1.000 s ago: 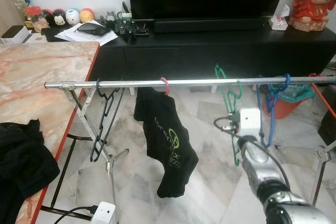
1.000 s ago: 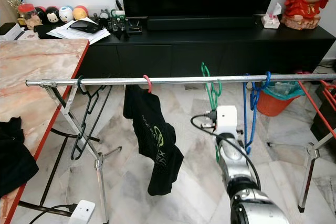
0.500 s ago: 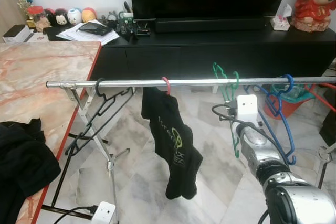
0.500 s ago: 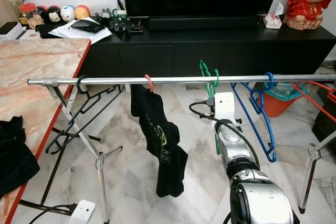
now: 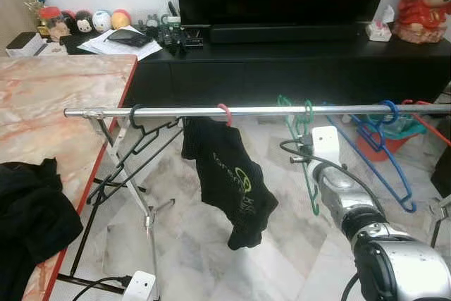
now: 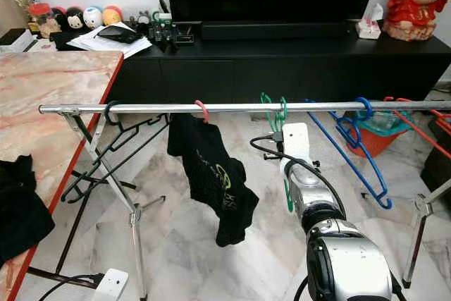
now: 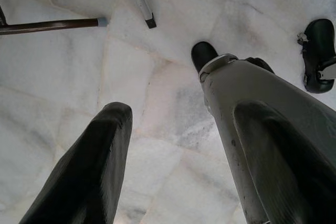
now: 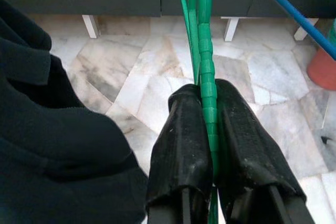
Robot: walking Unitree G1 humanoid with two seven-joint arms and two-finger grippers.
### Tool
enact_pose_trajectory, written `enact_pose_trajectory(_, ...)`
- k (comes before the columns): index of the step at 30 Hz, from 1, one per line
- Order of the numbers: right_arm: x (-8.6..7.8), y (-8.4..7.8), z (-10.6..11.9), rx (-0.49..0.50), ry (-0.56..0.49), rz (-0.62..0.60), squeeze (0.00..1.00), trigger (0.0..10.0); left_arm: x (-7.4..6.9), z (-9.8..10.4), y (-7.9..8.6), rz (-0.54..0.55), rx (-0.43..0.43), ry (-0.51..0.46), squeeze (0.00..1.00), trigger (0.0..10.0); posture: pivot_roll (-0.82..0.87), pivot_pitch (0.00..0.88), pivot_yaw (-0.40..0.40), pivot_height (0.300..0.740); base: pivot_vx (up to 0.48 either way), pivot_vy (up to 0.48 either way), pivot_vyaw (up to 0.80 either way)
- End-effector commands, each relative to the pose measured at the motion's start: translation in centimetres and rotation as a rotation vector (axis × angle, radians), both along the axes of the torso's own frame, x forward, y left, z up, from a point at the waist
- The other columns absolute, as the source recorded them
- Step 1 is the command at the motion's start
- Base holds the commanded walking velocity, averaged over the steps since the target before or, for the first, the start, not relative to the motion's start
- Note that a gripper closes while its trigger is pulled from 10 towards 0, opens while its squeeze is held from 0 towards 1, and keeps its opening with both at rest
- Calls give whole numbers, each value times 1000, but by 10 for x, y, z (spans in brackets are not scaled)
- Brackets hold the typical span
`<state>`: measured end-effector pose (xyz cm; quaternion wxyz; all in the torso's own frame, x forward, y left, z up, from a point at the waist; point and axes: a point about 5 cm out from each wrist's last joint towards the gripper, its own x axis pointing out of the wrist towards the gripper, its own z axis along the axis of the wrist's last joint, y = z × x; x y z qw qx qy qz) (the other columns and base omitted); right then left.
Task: Hang hanger
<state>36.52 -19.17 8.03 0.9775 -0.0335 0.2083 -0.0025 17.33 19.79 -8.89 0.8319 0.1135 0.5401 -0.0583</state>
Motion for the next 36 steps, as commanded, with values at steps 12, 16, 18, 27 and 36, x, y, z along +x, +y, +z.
enact_pose_trajectory(12,-3,0,-5,44,39,-31,1000,10000,-2,-1,0,-7,0,19,0,10000,-130,0,4,740,0,0,0)
enact_pose_trajectory(16,-3,-1,-5,47,29,-37,1000,10000,-2,-1,1,-8,1,19,0,10000,-128,0,4,740,0,0,0)
enact_pose_trajectory(18,-2,-1,-4,49,10,-40,1000,10000,-2,-1,1,-7,2,18,0,10000,-128,0,4,740,0,0,0)
enact_pose_trajectory(27,-1,-6,7,71,-166,-70,1000,10000,-3,-1,1,-4,6,16,0,10000,-131,0,7,740,0,0,0)
enact_pose_trajectory(36,-11,-12,4,63,-270,-87,1000,10000,-4,-1,2,-5,7,20,0,10000,-136,0,10,740,0,0,0)
